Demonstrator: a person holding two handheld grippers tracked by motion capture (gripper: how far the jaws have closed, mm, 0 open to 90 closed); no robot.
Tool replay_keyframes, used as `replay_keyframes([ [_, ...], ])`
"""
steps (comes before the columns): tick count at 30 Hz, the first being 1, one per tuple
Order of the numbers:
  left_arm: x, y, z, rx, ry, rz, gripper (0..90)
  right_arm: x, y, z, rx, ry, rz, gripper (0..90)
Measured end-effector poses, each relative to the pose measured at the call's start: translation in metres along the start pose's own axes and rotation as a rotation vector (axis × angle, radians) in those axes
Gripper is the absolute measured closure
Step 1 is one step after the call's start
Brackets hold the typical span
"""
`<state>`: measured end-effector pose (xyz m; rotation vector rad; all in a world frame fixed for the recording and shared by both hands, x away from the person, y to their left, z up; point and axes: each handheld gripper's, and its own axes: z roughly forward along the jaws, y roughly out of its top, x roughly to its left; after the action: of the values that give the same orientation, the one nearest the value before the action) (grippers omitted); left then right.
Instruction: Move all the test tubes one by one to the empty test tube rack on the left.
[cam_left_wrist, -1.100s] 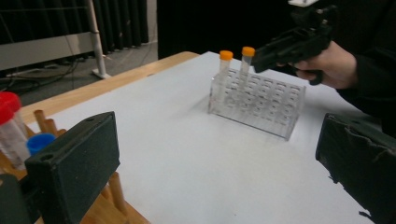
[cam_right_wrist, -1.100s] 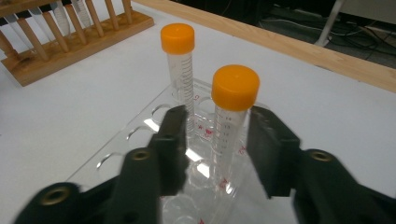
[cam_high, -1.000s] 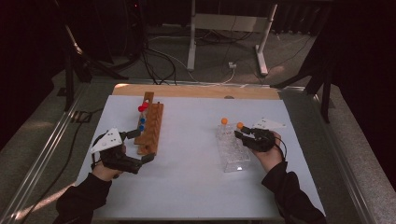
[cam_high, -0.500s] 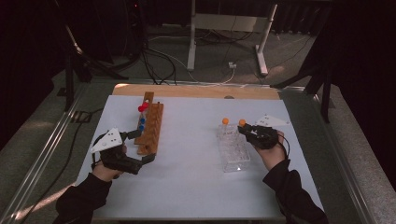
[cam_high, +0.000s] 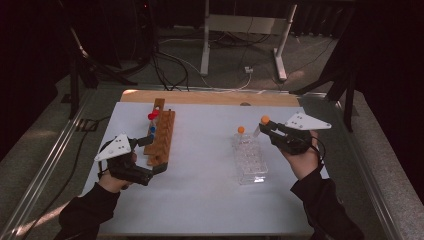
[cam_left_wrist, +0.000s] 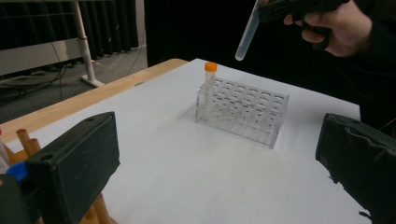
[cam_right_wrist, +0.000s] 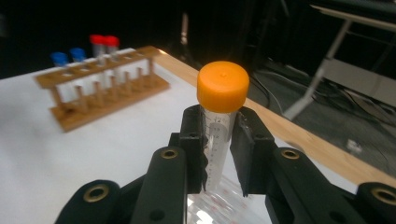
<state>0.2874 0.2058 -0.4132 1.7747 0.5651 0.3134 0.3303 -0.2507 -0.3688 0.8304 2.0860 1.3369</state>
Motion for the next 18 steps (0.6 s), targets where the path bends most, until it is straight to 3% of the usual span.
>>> replay_keyframes([
  [5, -0.005, 0.005, 0.005, 0.006, -0.011, 0.004, 0.7, 0.021, 0.008, 0.003, -0.006, 0.079, -0.026, 75.2],
  [18, -0.021, 0.020, 0.032, 0.038, -0.086, 0.028, 0.8, 0.077, -0.001, 0.039, 0.053, 0.276, -0.064, 75.2],
])
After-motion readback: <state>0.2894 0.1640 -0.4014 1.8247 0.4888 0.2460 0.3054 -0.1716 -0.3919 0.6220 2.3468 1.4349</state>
